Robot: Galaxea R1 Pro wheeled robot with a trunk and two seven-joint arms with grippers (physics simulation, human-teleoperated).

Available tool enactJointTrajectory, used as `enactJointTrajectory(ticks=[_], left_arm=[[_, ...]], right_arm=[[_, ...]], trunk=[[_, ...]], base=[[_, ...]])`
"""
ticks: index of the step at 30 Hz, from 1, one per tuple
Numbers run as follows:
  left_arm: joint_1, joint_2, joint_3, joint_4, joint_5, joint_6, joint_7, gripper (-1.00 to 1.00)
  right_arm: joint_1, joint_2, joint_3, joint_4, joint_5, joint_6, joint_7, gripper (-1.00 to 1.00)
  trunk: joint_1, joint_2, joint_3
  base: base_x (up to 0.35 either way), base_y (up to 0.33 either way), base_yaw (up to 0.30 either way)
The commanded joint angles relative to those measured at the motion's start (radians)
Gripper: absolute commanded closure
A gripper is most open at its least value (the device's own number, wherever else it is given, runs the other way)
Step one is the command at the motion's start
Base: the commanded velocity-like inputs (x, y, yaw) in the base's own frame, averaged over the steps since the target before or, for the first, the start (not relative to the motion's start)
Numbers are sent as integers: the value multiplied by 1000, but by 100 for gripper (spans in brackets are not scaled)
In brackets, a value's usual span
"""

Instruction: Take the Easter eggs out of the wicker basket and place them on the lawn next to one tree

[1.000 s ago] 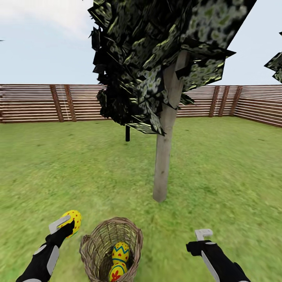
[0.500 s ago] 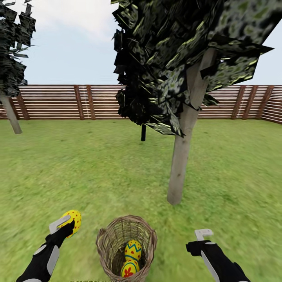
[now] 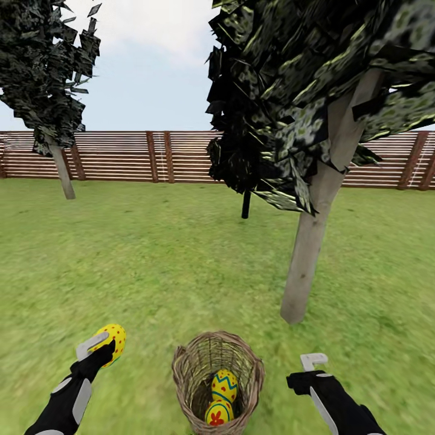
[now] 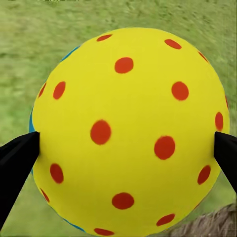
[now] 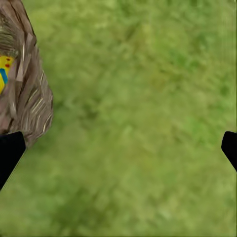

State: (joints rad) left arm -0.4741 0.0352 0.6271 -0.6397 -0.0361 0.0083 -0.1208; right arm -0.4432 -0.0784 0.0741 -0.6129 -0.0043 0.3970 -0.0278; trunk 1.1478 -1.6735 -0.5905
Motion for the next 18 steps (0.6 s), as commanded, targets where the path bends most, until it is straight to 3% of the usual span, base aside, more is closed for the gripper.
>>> enactJointTrajectory(ticks=[1,18], left_arm=[[-1,-1,6,0,-4,1,-8,100],[-1,0,6,-1,-4,1,-9,100]], right_arm=[[0,-1,6,-2,0,6,-3,-100],[0,-3,6,-2,-2,6,-3,-100]], trunk=[[0,-1,-1],[0,-1,-1]], base=[[0,0,286],[0,0,286]])
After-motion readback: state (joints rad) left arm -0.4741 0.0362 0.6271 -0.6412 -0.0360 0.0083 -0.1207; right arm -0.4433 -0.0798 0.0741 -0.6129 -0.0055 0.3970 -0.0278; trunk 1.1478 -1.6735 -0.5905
